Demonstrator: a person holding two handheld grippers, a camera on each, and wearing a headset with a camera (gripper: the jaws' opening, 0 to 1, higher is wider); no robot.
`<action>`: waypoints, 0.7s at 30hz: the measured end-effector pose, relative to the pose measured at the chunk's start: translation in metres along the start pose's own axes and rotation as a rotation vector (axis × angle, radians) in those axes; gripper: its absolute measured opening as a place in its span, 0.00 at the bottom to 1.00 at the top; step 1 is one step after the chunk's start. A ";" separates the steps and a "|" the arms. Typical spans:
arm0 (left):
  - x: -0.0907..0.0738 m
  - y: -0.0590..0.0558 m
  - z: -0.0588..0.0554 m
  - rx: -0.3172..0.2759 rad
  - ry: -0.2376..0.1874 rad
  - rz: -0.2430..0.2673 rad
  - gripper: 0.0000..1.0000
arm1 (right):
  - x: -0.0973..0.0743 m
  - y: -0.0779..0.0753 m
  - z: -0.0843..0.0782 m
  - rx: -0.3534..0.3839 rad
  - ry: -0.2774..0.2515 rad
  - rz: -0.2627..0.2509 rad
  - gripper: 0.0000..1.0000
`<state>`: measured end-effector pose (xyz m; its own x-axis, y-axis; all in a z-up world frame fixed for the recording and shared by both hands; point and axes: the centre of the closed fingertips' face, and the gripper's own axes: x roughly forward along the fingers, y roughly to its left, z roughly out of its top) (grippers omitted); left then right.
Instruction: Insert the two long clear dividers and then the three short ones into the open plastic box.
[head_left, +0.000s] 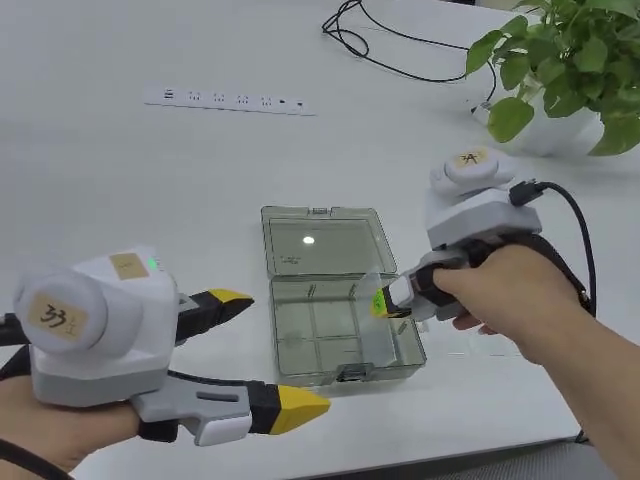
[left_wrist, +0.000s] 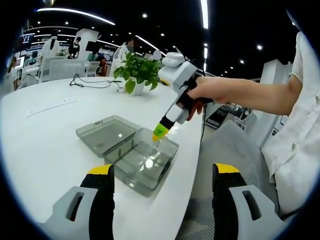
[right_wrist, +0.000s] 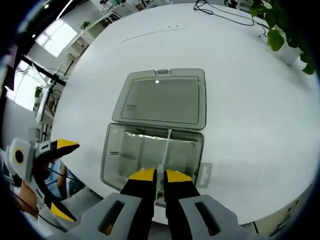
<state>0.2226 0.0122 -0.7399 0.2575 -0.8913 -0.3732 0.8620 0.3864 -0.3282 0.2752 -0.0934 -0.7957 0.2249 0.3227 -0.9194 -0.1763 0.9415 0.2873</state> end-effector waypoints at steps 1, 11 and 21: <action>0.000 0.000 0.000 -0.001 0.000 0.000 0.81 | -0.001 0.000 0.001 0.006 -0.004 0.004 0.06; 0.002 -0.001 0.001 -0.002 -0.003 -0.008 0.81 | -0.002 -0.004 0.008 0.023 -0.014 0.008 0.06; 0.001 -0.001 0.000 -0.005 0.001 -0.007 0.81 | -0.001 -0.006 0.007 0.002 -0.012 -0.008 0.06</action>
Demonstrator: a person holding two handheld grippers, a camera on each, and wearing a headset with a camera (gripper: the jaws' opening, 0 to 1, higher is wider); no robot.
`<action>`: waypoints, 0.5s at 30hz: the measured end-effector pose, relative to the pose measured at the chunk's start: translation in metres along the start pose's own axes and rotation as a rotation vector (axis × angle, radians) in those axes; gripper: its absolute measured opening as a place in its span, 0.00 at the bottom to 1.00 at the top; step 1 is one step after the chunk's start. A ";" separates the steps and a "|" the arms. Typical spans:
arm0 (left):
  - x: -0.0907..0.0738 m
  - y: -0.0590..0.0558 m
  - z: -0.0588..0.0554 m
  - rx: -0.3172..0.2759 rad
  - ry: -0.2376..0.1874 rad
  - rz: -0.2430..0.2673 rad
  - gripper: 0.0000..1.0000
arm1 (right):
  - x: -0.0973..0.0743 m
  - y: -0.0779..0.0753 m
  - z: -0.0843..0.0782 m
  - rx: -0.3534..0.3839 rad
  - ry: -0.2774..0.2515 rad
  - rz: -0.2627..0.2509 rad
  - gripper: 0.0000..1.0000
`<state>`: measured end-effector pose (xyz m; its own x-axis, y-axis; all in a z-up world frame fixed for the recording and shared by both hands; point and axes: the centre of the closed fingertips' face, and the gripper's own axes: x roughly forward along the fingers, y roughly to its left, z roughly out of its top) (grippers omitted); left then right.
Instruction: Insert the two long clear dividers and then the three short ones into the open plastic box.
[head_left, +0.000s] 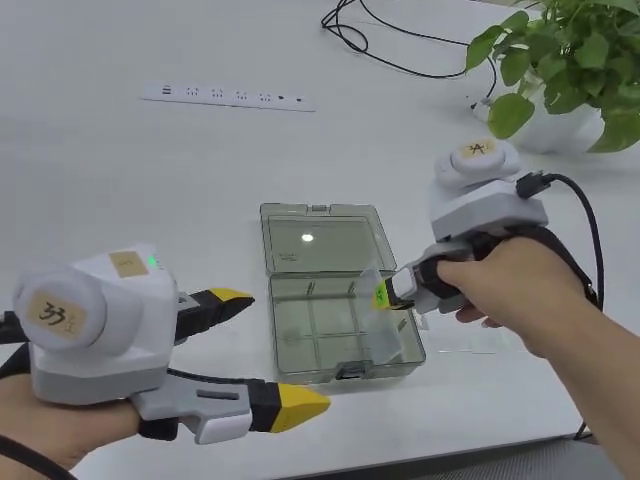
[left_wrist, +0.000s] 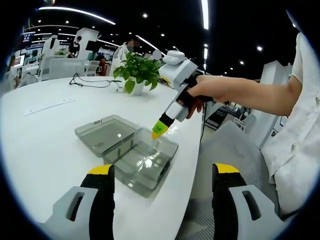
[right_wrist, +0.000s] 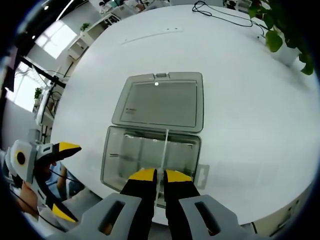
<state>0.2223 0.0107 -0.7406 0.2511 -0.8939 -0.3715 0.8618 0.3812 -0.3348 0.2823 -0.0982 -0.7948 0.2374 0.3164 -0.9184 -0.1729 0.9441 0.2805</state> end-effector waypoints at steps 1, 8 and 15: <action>0.000 0.000 0.000 0.000 -0.001 0.000 0.81 | 0.000 0.001 0.000 0.004 0.000 0.002 0.06; 0.000 0.000 0.002 -0.001 -0.005 -0.001 0.81 | -0.001 0.002 0.000 0.007 -0.002 0.002 0.06; 0.001 0.000 0.002 -0.003 -0.006 -0.004 0.81 | -0.003 0.009 -0.004 0.003 0.001 0.003 0.06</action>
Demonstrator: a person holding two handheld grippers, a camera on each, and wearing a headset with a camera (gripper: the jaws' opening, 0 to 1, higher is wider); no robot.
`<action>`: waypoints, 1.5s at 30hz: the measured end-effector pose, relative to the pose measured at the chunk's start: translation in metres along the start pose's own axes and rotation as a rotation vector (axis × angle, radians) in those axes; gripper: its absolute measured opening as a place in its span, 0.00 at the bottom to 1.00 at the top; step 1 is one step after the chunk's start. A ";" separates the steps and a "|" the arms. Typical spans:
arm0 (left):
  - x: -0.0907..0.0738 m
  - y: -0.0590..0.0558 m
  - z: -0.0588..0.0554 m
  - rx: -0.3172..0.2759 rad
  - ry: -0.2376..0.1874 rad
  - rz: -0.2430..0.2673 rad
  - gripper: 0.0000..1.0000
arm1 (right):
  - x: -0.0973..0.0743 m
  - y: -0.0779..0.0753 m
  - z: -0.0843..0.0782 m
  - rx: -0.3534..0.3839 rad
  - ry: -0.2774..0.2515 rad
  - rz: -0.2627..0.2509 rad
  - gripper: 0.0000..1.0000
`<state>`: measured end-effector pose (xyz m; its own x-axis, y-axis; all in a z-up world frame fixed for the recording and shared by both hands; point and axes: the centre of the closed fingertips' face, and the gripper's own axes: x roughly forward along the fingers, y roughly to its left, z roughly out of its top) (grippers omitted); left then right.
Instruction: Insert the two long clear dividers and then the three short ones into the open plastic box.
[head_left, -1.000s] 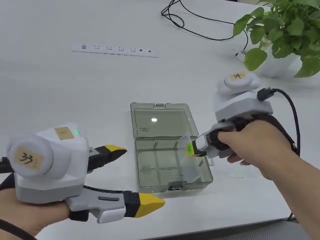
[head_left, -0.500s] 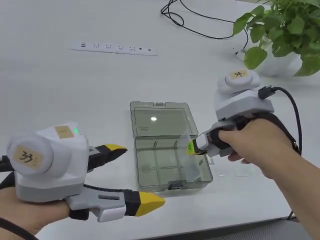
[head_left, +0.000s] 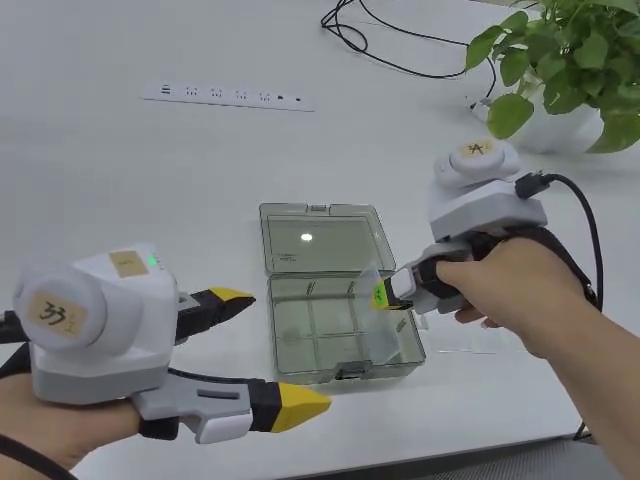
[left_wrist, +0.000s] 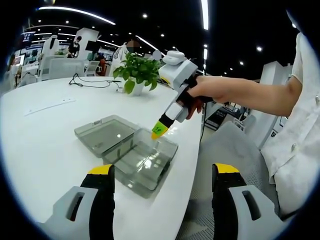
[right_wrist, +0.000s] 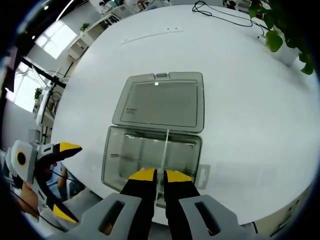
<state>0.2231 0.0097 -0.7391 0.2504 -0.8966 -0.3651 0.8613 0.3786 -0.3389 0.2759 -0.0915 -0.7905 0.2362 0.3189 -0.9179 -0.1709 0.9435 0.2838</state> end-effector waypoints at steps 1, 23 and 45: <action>0.000 0.000 0.000 -0.001 0.000 0.000 0.81 | 0.000 0.000 0.000 0.000 0.000 0.001 0.06; -0.001 0.003 -0.002 0.006 0.004 0.004 0.81 | 0.018 0.001 0.000 -0.074 0.011 0.011 0.08; -0.006 0.004 0.000 -0.001 0.011 0.046 0.81 | 0.028 0.000 -0.003 -0.072 -0.012 0.098 0.10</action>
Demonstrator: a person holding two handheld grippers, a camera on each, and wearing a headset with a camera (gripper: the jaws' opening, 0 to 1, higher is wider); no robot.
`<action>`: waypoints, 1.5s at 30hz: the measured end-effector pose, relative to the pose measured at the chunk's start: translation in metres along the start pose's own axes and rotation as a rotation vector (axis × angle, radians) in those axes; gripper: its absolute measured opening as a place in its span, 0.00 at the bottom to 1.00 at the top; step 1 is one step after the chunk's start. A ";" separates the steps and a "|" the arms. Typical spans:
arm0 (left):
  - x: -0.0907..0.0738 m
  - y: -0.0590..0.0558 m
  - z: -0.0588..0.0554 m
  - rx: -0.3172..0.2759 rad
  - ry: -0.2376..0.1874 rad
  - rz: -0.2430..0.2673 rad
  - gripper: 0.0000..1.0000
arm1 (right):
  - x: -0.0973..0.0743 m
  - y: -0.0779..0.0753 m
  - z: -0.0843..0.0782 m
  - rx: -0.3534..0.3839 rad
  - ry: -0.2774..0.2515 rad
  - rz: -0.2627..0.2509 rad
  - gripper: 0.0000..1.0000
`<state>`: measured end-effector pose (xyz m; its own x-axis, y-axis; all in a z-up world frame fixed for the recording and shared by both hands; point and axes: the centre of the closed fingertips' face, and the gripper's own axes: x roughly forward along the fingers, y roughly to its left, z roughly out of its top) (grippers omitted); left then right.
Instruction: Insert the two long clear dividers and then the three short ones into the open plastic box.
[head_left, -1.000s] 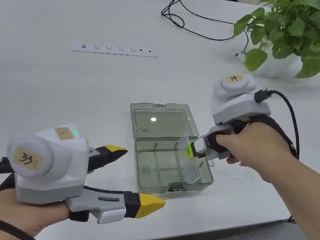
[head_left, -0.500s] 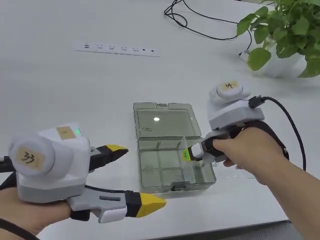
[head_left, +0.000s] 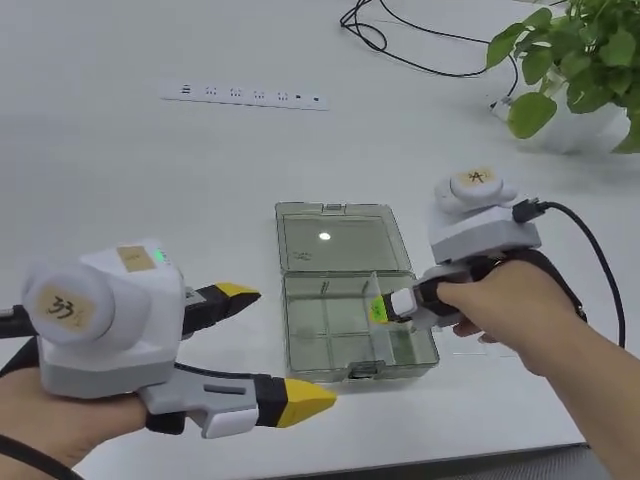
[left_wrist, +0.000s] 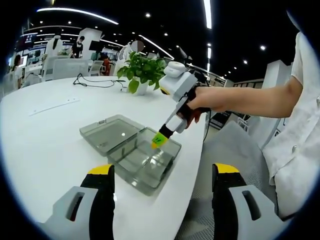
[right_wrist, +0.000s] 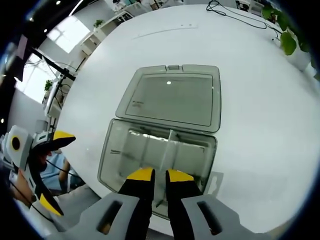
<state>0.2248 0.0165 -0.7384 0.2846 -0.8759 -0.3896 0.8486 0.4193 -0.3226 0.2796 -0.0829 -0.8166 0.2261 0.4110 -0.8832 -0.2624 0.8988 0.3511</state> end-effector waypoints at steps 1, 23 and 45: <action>0.000 0.000 0.000 -0.001 0.000 0.003 0.81 | -0.001 0.000 0.001 -0.001 -0.005 0.007 0.10; -0.014 -0.005 0.017 -0.027 -0.016 0.132 0.81 | -0.038 0.013 0.025 -0.111 -0.160 0.150 0.24; -0.027 0.001 0.030 -0.047 -0.041 0.287 0.80 | -0.115 0.014 0.034 -0.393 -0.404 0.299 0.57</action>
<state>0.2314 0.0337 -0.7025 0.5284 -0.7284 -0.4361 0.7096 0.6609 -0.2441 0.2815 -0.1120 -0.7001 0.4051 0.7297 -0.5508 -0.6764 0.6445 0.3565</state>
